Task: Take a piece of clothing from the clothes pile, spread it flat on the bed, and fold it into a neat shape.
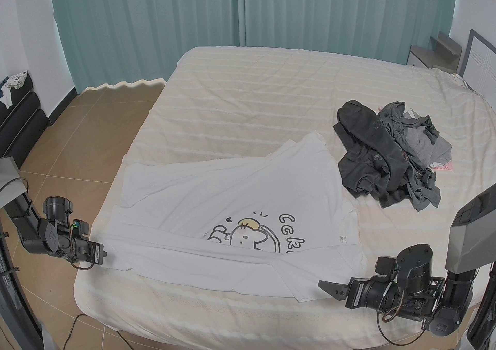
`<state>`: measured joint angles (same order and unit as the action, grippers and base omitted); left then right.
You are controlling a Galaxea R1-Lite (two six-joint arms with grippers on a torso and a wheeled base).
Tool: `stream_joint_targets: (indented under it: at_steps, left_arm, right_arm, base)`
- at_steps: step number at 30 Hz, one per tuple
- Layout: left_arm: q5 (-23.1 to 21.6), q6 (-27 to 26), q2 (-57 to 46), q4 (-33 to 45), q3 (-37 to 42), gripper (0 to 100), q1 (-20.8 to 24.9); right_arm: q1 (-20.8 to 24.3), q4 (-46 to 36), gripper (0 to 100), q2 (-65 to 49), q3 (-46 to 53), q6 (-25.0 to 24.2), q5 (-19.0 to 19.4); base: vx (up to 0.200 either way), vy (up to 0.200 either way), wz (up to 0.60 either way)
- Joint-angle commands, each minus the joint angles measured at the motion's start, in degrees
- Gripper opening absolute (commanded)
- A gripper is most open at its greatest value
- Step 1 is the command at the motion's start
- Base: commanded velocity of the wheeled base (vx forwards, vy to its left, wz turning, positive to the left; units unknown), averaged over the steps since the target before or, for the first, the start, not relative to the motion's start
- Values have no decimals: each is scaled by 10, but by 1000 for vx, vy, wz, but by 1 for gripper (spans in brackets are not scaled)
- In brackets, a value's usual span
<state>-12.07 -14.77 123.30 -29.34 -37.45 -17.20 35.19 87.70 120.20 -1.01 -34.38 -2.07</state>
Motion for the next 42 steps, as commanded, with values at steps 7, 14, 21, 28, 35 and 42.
stream_joint_targets:
  at_steps: [7, 14, 21, 28, 35, 42]
  left_arm:
    - [9, -2, -2, 0, 0, 0, -1]
    - [14, -3, -38, 4, -2, 0, -5]
    - [13, -9, -47, 7, -1, 0, -11]
    - [10, -51, -64, 46, -6, 0, -30]
    - [10, -83, -64, 49, -6, 0, -42]
    - [12, -86, -56, 51, -9, 0, -46]
  right_arm:
    - [0, 0, 100, 0, 10, 0, 1]
    - [0, 0, 100, 0, 10, -1, 1]
    - [3, 0, 100, 0, 10, -2, 0]
    - [3, 0, 100, -1, 10, -3, 0]
    - [3, 0, 100, -1, 10, -3, 0]
    - [3, 0, 100, -1, 10, -3, 0]
  base:
    - [0, 0, 0]
    - [0, 0, 0]
    - [0, 0, 0]
    - [0, 0, 0]
    - [0, 0, 0]
    - [0, 0, 0]
